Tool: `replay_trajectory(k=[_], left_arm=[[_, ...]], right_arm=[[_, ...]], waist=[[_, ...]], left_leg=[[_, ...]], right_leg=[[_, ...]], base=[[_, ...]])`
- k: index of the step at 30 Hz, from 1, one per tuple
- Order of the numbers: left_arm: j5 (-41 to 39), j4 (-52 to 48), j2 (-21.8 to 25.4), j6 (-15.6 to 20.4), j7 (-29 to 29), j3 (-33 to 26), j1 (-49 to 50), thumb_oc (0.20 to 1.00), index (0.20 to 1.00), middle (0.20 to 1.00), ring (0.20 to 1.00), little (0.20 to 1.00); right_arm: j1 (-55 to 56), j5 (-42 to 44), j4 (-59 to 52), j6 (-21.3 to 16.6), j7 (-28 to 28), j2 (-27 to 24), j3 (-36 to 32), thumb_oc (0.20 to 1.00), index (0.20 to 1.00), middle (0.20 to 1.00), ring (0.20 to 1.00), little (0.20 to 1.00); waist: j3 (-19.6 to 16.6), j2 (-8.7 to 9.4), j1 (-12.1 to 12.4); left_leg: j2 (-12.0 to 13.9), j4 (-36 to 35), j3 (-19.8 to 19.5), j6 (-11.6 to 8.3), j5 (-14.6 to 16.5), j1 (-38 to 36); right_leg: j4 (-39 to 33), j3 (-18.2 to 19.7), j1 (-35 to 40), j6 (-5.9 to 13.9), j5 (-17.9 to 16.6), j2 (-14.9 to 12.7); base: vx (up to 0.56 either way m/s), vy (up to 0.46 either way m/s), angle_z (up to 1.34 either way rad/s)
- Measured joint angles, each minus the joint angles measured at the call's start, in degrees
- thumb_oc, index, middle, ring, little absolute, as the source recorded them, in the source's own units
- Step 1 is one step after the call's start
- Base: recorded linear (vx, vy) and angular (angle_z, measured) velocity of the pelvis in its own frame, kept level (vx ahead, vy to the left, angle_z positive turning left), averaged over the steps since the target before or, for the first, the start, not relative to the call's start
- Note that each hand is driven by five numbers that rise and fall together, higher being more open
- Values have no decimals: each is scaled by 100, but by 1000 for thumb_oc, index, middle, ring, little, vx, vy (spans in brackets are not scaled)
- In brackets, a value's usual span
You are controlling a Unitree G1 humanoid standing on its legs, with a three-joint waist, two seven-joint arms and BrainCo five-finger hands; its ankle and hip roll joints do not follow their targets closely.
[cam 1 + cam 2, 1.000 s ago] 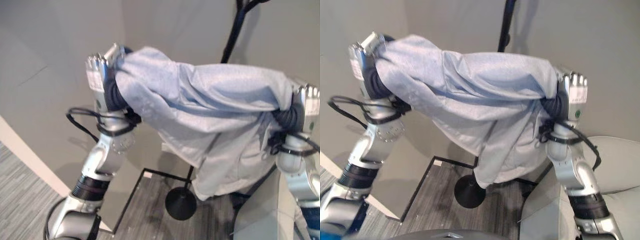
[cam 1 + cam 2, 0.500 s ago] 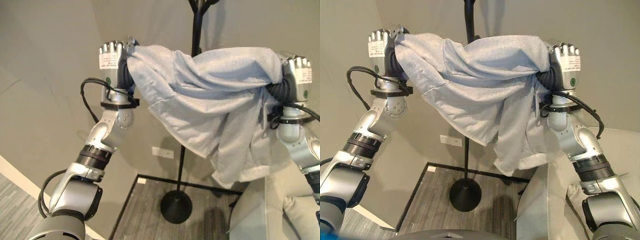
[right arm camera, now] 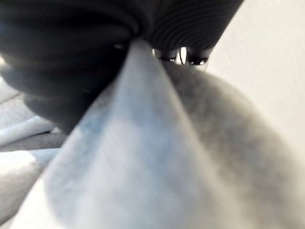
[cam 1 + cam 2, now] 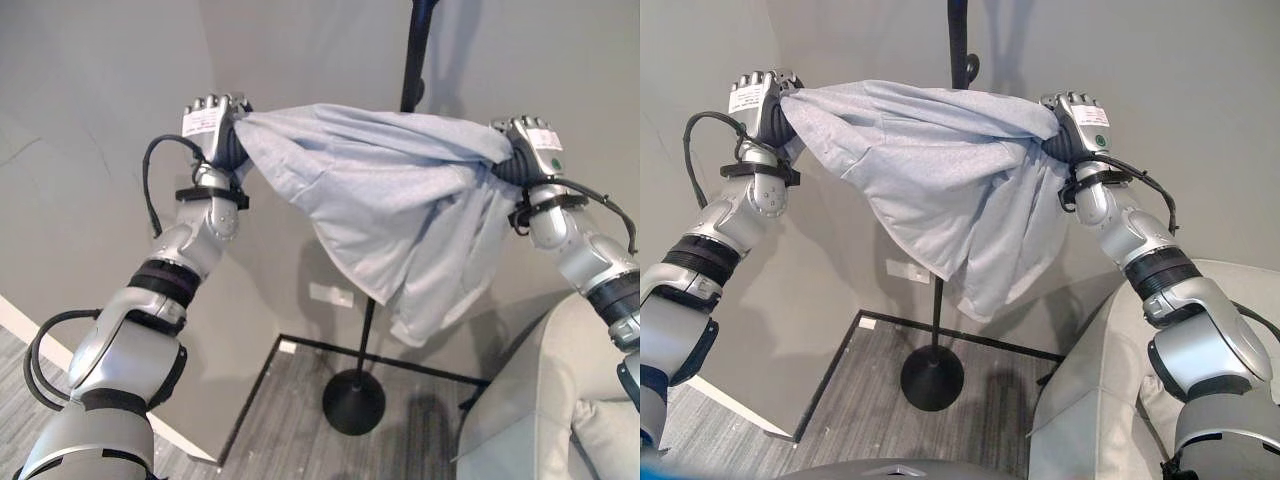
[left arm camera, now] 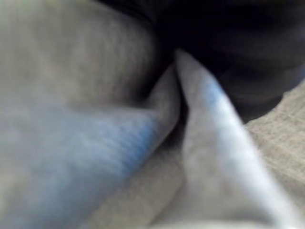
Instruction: Hang the clothes on the sofa on the clothes rack.
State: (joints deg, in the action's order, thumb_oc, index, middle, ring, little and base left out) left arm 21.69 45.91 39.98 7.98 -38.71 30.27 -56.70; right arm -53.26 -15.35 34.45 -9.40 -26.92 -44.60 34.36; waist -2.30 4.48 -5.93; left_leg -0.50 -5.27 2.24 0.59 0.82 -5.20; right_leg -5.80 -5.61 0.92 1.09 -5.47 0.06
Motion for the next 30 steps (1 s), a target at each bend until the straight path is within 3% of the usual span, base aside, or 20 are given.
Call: replay_trajectory(k=[6,14,19,22,23,25,30], left_arm=[[-382,413,-317,29,141,84,12,200,200,200,200,200],[-796,1372,-1680,89,508,97,615,200,200,200,200,200],[-832,1009,-2554,131,577,37,1508,200,200,200,200,200],[-1021,750,-2847,156,652,52,1875,200,200,200,200,200],[-1034,579,-2919,144,653,34,2054,200,200,200,200,200],[-1056,-264,-2914,200,725,-121,2918,200,200,200,200,200],[-1261,-268,-2941,277,801,-258,3200,200,200,200,200,200]], right_arm=[[-169,244,740,-8,203,463,168,200,200,200,200,200],[-135,304,1590,0,432,1317,461,200,200,200,200,200],[122,388,1356,59,473,1747,311,200,200,200,200,200],[424,524,1105,48,500,1906,245,200,200,200,200,200],[582,579,868,93,503,1941,161,1000,1000,1000,1000,1000],[1657,968,-279,86,492,2178,-463,1000,1000,1000,1000,1000],[2152,1215,-582,13,535,2202,-524,1000,1000,1000,1000,1000]], waist=[[166,137,11],[350,192,110],[365,229,133],[386,260,144],[391,263,146],[408,270,144],[440,232,147]], left_leg=[[5,0,-16,-42,-69,210],[32,2,-128,-84,-156,484],[45,1,-116,-89,-159,471],[49,1,-118,-90,-161,459],[52,0,-118,-93,-162,435],[86,-6,-115,-131,-133,307],[100,-29,-103,-139,-128,265]], right_leg=[[-1,-16,-197,-50,-36,5],[2,-104,-449,-110,-84,27],[2,-94,-438,-116,-90,41],[2,-97,-423,-117,-90,45],[2,-94,-401,-116,-90,48],[0,-90,-277,-92,-65,77],[-7,-75,-234,-83,-56,92]], base=[[-31,-15,3],[-38,-20,5],[-27,-7,-1],[-10,-3,0],[0,0,0],[0,0,0],[0,0,0]])
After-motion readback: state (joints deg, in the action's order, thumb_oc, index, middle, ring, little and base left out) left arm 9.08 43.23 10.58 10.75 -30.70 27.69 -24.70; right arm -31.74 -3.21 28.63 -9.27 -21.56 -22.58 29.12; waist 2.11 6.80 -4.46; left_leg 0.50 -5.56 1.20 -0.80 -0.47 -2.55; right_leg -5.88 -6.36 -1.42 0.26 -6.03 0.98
